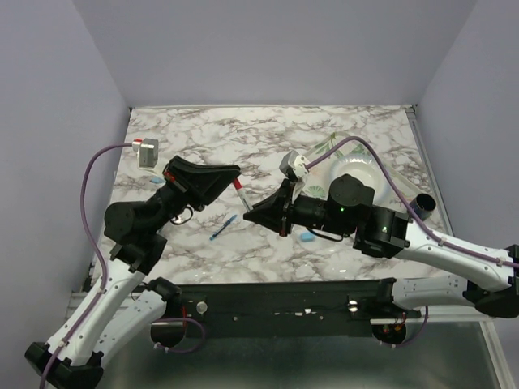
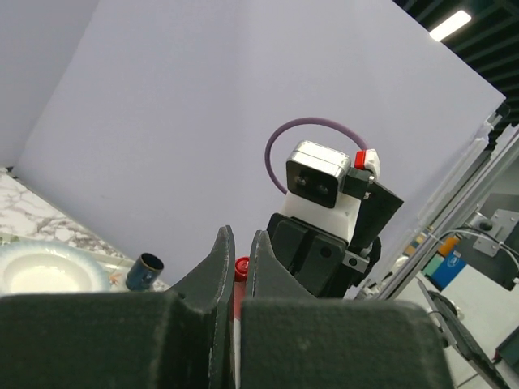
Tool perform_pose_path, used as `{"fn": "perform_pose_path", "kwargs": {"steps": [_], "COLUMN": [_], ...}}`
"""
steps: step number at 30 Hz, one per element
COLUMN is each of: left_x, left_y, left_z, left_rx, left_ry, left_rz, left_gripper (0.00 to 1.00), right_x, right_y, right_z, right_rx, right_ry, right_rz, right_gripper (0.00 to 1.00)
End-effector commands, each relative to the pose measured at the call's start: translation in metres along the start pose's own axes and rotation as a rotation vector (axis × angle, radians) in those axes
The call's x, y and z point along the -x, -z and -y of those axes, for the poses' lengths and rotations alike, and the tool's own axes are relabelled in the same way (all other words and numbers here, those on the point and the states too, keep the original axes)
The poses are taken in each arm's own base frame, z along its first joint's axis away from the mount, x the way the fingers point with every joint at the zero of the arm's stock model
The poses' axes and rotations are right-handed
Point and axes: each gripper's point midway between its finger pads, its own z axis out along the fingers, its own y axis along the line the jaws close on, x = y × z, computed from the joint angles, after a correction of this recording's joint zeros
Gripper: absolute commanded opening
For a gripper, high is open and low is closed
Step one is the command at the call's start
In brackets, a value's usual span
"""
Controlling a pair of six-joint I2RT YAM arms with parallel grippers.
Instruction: Insert the pens into the pen caps
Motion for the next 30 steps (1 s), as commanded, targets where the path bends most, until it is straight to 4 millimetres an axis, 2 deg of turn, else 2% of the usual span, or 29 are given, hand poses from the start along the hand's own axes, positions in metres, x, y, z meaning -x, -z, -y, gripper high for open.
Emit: {"fn": "perform_pose_path", "kwargs": {"steps": [1,8,12,16,18,23,27,29,30], "left_x": [-0.105,-0.115,-0.121,-0.120,-0.116,-0.121,-0.128,-0.138,-0.134], "left_y": [0.030,0.026,0.029,0.025,0.022,0.020,0.018,0.021,0.017], "left_z": [-0.038,-0.025,-0.015,-0.006,-0.001,-0.004,-0.003,-0.006,-0.006], "left_rx": [0.091,0.030,-0.037,-0.079,-0.097,-0.047,-0.029,0.011,0.029], "left_ry": [0.179,0.172,0.242,0.310,0.303,0.302,0.326,0.308,0.287], "left_rz": [-0.407,-0.441,-0.444,-0.430,-0.421,-0.444,-0.454,-0.482,-0.460], "left_gripper": [0.00,0.00,0.00,0.00,0.00,0.00,0.00,0.00,0.00], "right_x": [0.180,0.215,0.231,0.237,0.242,0.258,0.262,0.265,0.269], "right_y": [0.037,0.046,0.059,0.066,0.069,0.079,0.076,0.071,0.072], "right_z": [-0.016,-0.020,-0.022,-0.041,-0.044,-0.050,-0.056,-0.051,-0.046], "right_rx": [0.006,0.020,0.030,0.131,0.141,0.156,0.177,0.147,0.112], "right_ry": [0.036,0.055,0.067,0.121,0.135,0.156,0.217,0.214,0.208], "right_rz": [0.562,0.618,0.661,0.703,0.715,0.760,0.758,0.748,0.738], "right_gripper": [0.01,0.01,0.01,0.01,0.01,0.01,0.01,0.01,0.01]}}
